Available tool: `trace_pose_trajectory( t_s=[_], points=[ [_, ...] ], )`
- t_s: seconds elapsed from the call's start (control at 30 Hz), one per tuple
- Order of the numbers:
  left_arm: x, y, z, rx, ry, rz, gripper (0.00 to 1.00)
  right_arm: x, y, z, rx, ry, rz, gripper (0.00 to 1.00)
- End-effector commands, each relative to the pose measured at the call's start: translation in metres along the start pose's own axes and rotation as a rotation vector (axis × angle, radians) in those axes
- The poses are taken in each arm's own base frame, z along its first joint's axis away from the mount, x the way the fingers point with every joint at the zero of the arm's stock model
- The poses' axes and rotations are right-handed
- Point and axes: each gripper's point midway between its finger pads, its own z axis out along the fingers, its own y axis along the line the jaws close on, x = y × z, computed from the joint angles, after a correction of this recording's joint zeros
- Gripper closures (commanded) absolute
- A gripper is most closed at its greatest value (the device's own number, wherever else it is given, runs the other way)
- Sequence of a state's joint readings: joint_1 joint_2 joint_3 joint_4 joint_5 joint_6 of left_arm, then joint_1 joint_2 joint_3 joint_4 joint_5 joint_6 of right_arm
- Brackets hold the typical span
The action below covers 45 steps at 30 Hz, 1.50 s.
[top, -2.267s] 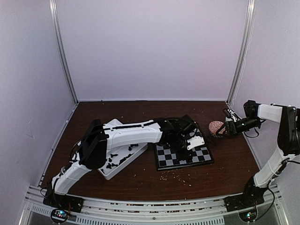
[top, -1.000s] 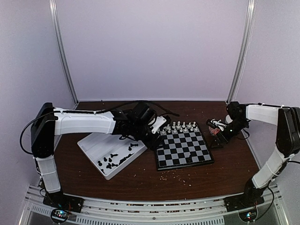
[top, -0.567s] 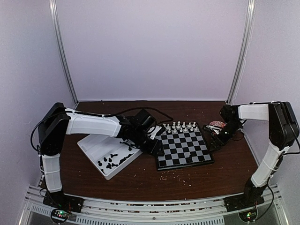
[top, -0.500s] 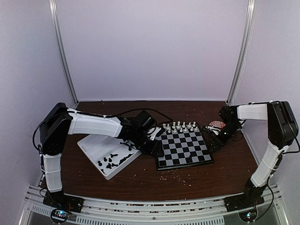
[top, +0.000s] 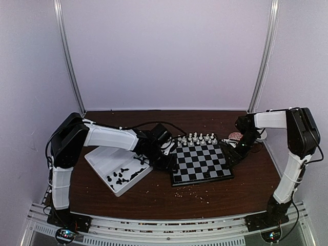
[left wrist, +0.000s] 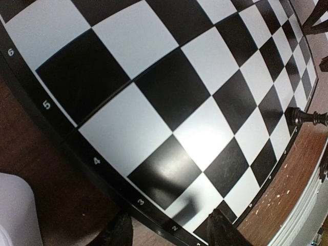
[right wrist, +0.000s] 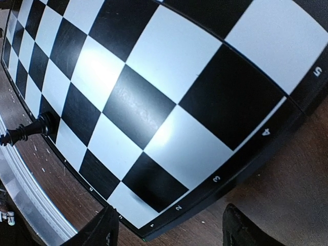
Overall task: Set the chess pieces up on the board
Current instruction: Move the chessboard to the center of the board.
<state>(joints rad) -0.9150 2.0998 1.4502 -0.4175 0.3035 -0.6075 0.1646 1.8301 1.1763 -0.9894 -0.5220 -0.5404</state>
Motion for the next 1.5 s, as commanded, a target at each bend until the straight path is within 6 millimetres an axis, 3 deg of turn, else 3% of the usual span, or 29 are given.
trace_pose_trajectory(
  t_s=[0.0,0.43,0.73,0.93,1.27,1.47],
  points=[
    [-0.010,-0.001,0.006,0.022,-0.007,-0.005,0.50,0.009,0.015,0.002,-0.046,0.110,-0.048,0.30],
    [-0.001,-0.024,-0.002,0.112,0.005,0.094,0.56,0.029,0.066,0.020,-0.174,0.236,-0.136,0.31],
    [0.024,-0.053,-0.008,0.130,0.048,0.181,0.60,0.052,0.081,0.029,-0.189,0.275,-0.151,0.32],
    [0.030,-0.066,-0.020,0.139,0.021,0.254,0.61,0.049,0.086,0.032,-0.179,0.268,-0.160,0.31],
    [0.049,-0.111,-0.016,0.249,0.046,0.368,0.62,0.052,0.104,0.038,-0.175,0.300,-0.210,0.31],
    [0.056,-0.111,-0.014,0.277,0.048,0.338,0.63,0.054,0.107,0.038,-0.179,0.307,-0.219,0.31]
  ],
)
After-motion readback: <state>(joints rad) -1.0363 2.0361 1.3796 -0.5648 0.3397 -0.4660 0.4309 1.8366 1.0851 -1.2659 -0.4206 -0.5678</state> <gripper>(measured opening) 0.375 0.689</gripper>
